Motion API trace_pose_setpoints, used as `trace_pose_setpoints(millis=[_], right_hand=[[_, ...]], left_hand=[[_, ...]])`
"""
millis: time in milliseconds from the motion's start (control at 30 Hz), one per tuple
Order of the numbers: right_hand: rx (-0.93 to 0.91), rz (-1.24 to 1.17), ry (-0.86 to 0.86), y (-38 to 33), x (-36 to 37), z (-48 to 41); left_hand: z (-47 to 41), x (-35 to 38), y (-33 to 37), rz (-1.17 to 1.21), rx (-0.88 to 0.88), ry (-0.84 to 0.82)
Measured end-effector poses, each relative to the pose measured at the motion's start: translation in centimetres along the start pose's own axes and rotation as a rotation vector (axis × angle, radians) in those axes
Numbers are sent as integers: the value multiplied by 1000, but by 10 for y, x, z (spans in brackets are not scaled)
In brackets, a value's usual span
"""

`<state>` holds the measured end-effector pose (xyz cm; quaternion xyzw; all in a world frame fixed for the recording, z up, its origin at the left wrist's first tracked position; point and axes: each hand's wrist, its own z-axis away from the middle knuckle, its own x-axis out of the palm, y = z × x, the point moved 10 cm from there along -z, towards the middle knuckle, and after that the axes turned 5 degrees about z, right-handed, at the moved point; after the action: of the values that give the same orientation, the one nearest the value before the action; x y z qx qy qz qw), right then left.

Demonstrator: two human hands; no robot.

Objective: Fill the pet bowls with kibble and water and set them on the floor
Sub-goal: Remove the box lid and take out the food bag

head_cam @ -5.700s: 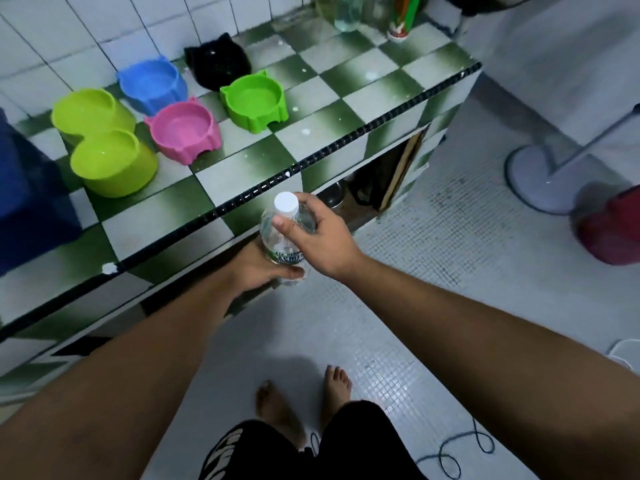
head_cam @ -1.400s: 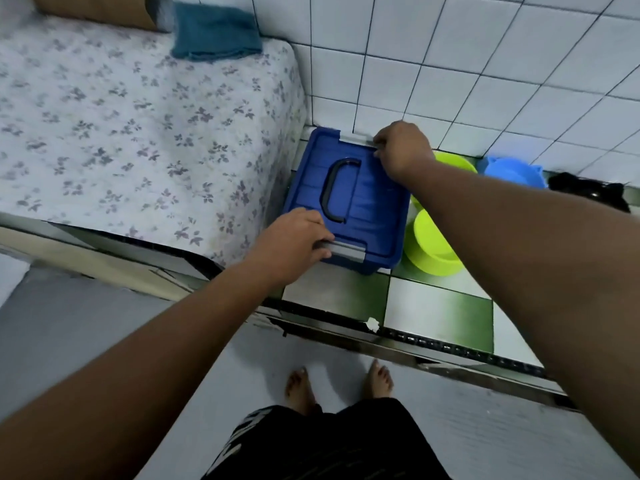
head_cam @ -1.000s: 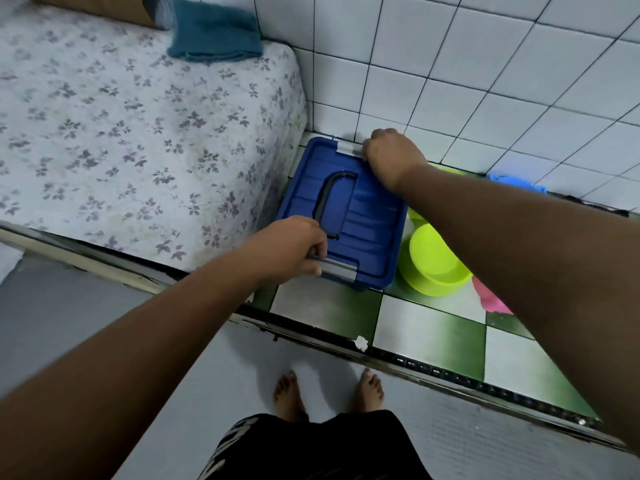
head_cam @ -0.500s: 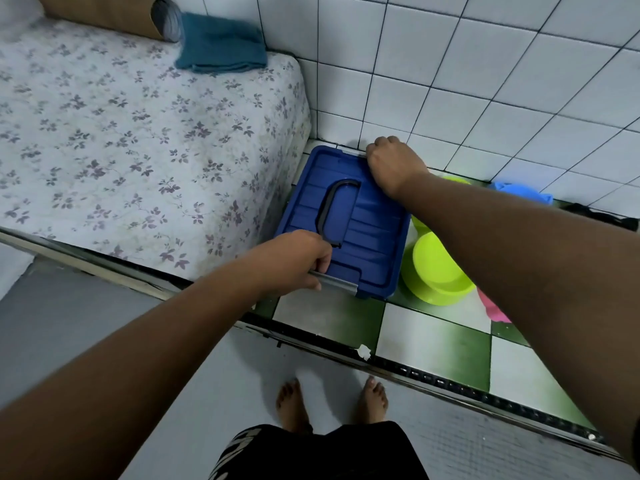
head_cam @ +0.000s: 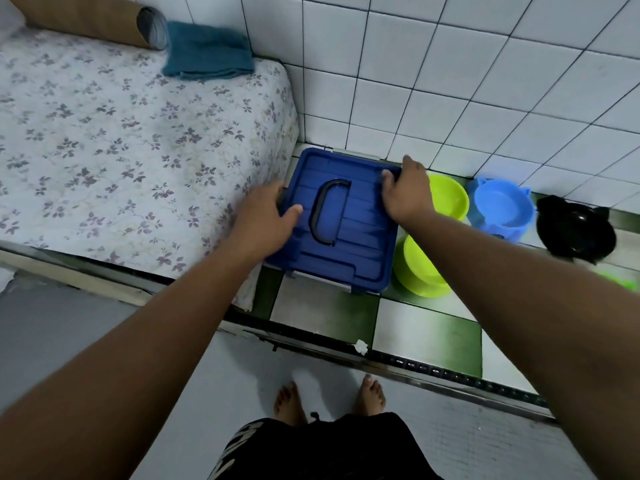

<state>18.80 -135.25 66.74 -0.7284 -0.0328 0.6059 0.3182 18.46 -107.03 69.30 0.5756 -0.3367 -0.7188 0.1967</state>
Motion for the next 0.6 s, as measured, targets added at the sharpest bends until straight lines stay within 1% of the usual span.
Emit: trace_pose_setpoints(millis=[67, 100, 133, 200, 333, 467, 600], right_hand=[[169, -172, -5, 22, 6, 21], [223, -231, -16, 28, 10, 32], [236, -269, -21, 30, 13, 42], [193, -322, -37, 24, 15, 56], [154, -335, -63, 11, 20, 68], [176, -329, -65, 9, 28, 68], [167, -278, -52, 3, 17, 71]], left_hand=[[-6, 16, -9, 69, -55, -71], [-9, 23, -11, 104, -47, -100], [-10, 29, -11, 108, -29, -126], [-10, 39, -13, 36, -9, -166], [-8, 43, -10, -115, 13, -155], [-7, 46, -8, -119, 0, -166], [-4, 37, 3, -105, 35, -130]])
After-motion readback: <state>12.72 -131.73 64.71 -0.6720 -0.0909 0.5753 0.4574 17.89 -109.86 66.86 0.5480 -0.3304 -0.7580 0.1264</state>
